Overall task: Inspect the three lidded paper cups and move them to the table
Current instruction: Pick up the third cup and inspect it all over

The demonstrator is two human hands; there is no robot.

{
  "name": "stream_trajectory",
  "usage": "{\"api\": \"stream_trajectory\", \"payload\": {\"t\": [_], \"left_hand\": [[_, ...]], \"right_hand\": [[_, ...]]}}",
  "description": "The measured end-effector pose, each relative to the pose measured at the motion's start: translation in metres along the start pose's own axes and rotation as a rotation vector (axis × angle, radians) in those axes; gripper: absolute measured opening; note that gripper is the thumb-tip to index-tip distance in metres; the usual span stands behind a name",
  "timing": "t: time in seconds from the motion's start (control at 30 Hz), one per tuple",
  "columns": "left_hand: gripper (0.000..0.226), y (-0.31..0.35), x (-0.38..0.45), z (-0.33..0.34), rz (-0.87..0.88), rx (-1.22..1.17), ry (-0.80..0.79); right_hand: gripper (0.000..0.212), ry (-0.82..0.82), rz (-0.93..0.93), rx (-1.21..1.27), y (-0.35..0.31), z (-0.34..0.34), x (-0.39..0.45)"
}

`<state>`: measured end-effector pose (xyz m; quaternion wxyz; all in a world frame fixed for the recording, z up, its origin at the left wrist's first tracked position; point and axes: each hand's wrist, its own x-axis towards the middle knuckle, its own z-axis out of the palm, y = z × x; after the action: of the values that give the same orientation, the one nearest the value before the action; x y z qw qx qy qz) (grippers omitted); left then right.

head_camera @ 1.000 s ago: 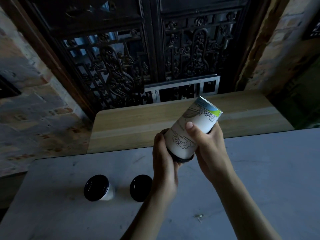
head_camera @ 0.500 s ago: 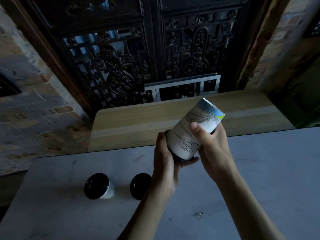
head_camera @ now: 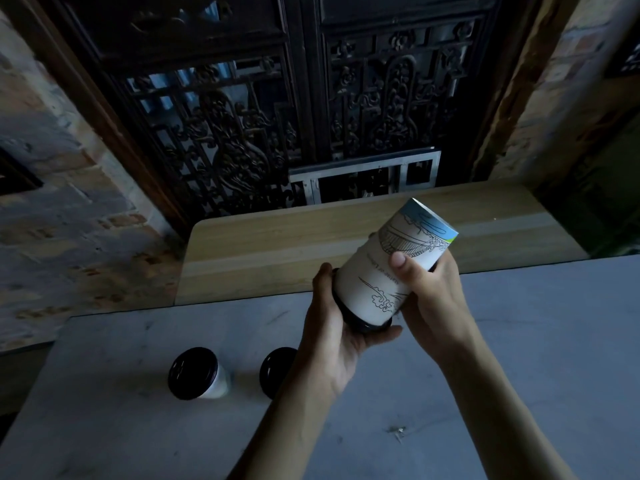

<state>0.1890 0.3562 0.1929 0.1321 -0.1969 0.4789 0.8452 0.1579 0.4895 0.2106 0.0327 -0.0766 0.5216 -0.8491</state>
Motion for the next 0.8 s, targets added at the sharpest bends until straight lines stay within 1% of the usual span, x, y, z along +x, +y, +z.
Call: {"api": "stream_trajectory", "payload": {"t": [0.03, 0.1, 0.13, 0.2, 0.27, 0.33, 0.37, 0.43, 0.47, 0.53, 0.63, 0.67, 0.7, 0.73, 0.8], "left_hand": [[0.063, -0.001, 0.0, 0.001, 0.039, 0.004, 0.003], [0.054, -0.003, 0.0, 0.004, 0.127, 0.019, 0.006], [0.049, -0.002, 0.0, 0.006, 0.174, 0.036, 0.007], [0.047, -0.001, -0.004, 0.012, 0.246, 0.056, 0.042], [0.057, -0.004, -0.006, 0.016, 0.323, 0.088, 0.076], [0.057, -0.007, -0.007, 0.016, 0.375, 0.128, 0.075], [0.053, -0.007, -0.007, 0.016, 0.351, 0.108, 0.074], [0.047, -0.003, -0.007, 0.015, 0.236, 0.032, 0.063], [0.047, -0.001, -0.006, 0.013, 0.176, 0.006, 0.039], [0.056, 0.002, -0.004, 0.008, 0.082, -0.017, -0.005], [0.069, 0.004, -0.004, 0.001, -0.016, -0.039, -0.052], [0.07, 0.003, -0.004, -0.001, -0.029, -0.039, -0.049], [0.07, 0.003, -0.004, -0.001, -0.023, -0.033, -0.038], [0.068, 0.001, -0.002, -0.002, -0.004, -0.028, -0.028], [0.06, -0.001, -0.001, 0.001, 0.071, 0.0, 0.0]], "right_hand": [[0.052, 0.008, -0.012, 0.015, 0.0, 0.001, 0.0], [0.035, 0.022, -0.034, 0.032, 0.0, 0.003, 0.0], [0.032, 0.032, -0.041, 0.036, 0.0, 0.005, -0.001], [0.036, 0.071, -0.053, 0.049, 0.0, 0.008, -0.001], [0.043, 0.104, -0.069, 0.064, -0.001, 0.01, 0.0], [0.049, 0.112, -0.079, 0.082, -0.001, 0.009, 0.001], [0.052, 0.114, -0.077, 0.085, -0.002, 0.009, 0.001], [0.054, 0.102, -0.073, 0.067, -0.003, 0.006, 0.001], [0.051, 0.086, -0.069, 0.054, -0.003, 0.005, 0.001], [0.051, 0.055, -0.059, 0.037, -0.004, 0.002, 0.001], [0.08, 0.026, -0.029, 0.006, -0.005, 0.001, 0.0], [0.085, 0.021, -0.016, 0.002, -0.005, 0.0, 0.0], [0.083, 0.022, -0.004, 0.002, -0.004, 0.0, -0.001], [0.076, 0.029, -0.002, 0.003, -0.004, 0.0, -0.001], [0.051, 0.054, -0.017, 0.001, -0.004, 0.001, -0.002]]}}
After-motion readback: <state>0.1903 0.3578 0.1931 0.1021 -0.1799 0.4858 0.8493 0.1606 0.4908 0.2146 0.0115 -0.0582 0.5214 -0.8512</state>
